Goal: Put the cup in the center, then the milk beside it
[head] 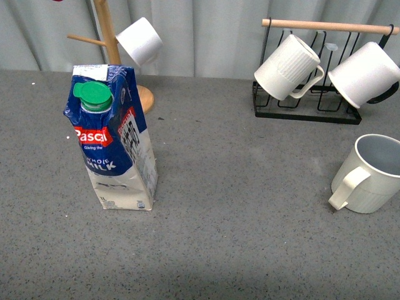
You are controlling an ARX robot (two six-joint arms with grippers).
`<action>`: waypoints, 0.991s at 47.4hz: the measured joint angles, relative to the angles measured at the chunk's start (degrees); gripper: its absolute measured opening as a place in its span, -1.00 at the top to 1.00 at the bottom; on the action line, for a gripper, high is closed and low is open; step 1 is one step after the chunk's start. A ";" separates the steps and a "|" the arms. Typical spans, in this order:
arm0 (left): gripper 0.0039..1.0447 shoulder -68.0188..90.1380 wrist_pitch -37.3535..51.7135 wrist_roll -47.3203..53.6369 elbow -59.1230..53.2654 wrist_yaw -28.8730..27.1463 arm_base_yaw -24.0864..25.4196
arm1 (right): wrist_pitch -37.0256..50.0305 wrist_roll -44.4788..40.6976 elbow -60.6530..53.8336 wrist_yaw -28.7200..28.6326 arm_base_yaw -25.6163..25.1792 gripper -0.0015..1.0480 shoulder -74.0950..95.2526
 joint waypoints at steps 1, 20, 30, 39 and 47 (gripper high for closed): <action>-0.88 0.00 0.00 0.00 0.00 0.00 0.00 | 0.00 0.02 0.00 0.00 0.00 -0.83 0.00; -0.88 0.00 0.00 0.00 0.00 0.00 0.00 | 0.00 0.00 0.00 0.00 0.00 -0.83 0.00; -0.88 0.00 0.00 0.00 0.00 -0.02 0.00 | 0.00 0.00 0.00 0.00 0.00 -0.83 0.00; -0.88 0.00 0.00 0.00 0.00 0.00 0.00 | 0.00 0.02 0.00 0.00 0.00 -0.83 0.00; -0.88 0.02 0.00 0.00 0.00 0.00 0.00 | 0.00 0.02 0.00 0.00 0.00 -0.83 0.00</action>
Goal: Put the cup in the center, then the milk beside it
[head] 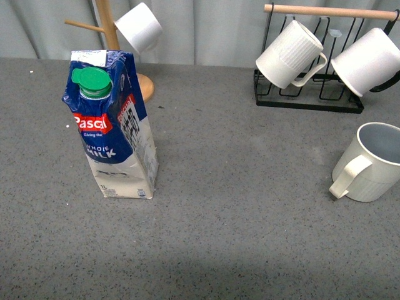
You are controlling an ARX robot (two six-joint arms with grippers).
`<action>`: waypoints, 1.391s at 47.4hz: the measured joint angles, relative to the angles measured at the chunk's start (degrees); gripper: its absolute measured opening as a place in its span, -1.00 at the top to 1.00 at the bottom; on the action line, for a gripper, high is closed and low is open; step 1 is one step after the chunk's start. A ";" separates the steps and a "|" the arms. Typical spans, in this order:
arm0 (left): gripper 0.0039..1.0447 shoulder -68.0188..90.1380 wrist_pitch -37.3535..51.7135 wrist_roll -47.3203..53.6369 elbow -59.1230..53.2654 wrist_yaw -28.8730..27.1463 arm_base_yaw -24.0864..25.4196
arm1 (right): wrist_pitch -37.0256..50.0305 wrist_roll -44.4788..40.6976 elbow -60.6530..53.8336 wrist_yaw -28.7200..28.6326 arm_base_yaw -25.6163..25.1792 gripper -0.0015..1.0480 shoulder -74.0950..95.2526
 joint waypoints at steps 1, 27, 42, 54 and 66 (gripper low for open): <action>-0.88 0.00 0.00 0.00 0.00 0.00 0.00 | 0.00 0.00 0.00 0.00 0.00 -0.83 0.00; -0.88 -0.02 0.00 0.00 0.00 0.00 0.00 | 0.00 -0.02 0.00 0.00 0.00 -0.83 0.00; -0.88 -0.02 0.00 0.00 0.00 0.00 0.00 | 0.00 -0.02 0.00 0.00 0.00 -0.83 0.00; -0.88 -0.02 0.00 0.00 0.00 0.00 0.00 | 0.00 -0.02 0.00 0.00 0.00 -0.83 0.00; -0.88 -0.02 0.00 0.00 0.00 0.00 0.00 | -0.26 -0.94 0.02 0.87 0.15 -0.83 0.26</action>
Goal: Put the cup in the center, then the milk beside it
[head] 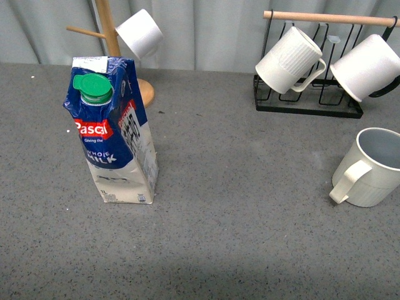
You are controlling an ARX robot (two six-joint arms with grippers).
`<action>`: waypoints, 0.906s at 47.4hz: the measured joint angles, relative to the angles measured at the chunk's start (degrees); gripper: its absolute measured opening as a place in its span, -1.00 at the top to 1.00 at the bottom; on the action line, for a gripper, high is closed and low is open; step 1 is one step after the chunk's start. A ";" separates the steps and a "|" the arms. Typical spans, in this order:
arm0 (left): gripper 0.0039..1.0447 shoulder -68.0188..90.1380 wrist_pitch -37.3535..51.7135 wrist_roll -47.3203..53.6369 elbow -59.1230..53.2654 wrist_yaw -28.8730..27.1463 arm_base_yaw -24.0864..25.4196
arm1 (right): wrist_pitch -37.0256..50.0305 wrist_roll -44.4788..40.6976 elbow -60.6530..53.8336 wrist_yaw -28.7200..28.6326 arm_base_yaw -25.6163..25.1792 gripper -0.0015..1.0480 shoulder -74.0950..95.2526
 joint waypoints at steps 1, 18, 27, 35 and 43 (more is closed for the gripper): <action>-0.88 0.00 0.00 0.00 0.00 0.00 0.00 | -0.15 -1.66 0.28 1.62 0.22 -0.83 1.18; -0.88 0.00 0.00 0.00 0.00 -0.02 0.00 | 15.93 -8.87 16.39 -7.15 -1.88 -0.83 53.57; -0.88 0.00 0.00 0.00 0.00 0.00 0.00 | 13.09 -6.05 29.73 -4.39 -2.64 -0.83 77.61; -0.88 0.00 0.00 0.00 0.00 0.00 0.00 | 7.58 -5.22 39.12 -2.21 -3.78 -0.83 90.05; -0.88 0.00 0.00 0.00 0.00 0.00 0.00 | 4.79 -4.98 45.16 -0.02 -4.52 -0.83 98.25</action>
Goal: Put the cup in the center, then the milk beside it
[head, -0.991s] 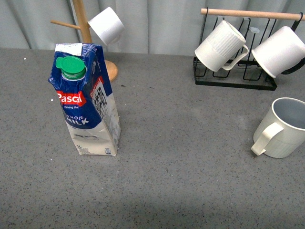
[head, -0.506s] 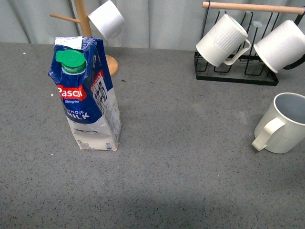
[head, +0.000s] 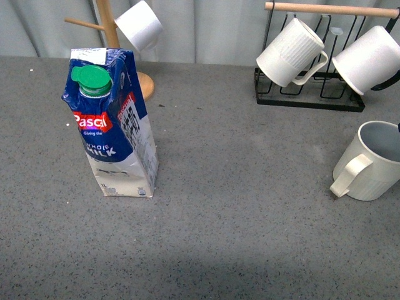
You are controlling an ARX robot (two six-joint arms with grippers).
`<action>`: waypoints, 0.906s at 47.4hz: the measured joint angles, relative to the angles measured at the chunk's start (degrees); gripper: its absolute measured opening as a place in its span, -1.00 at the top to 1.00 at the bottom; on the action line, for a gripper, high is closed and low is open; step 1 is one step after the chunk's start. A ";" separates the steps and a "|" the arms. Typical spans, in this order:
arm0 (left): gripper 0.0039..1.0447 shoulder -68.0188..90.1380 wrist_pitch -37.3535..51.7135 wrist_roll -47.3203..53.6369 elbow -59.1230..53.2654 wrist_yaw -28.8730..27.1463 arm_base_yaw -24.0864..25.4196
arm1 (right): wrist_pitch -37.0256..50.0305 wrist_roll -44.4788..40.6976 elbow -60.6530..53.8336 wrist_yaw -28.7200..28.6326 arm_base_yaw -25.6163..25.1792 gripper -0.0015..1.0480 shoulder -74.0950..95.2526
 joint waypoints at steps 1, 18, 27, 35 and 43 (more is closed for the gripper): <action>-0.88 0.00 0.00 0.00 0.00 0.00 0.00 | -0.33 0.00 0.44 0.28 -0.04 -0.83 0.63; -0.88 0.00 0.00 0.00 0.00 0.00 0.00 | -0.72 2.58 3.50 1.70 -0.24 -0.79 6.86; -0.88 0.00 0.00 0.00 0.00 0.00 0.00 | -1.73 3.52 3.98 2.25 -0.24 -0.22 7.74; -0.88 0.00 0.00 0.00 0.00 0.00 0.00 | -2.43 4.55 4.07 2.21 -0.24 0.29 8.13; -0.88 0.00 0.00 0.00 0.00 0.00 0.00 | -2.60 5.18 4.07 1.97 -0.24 0.84 8.13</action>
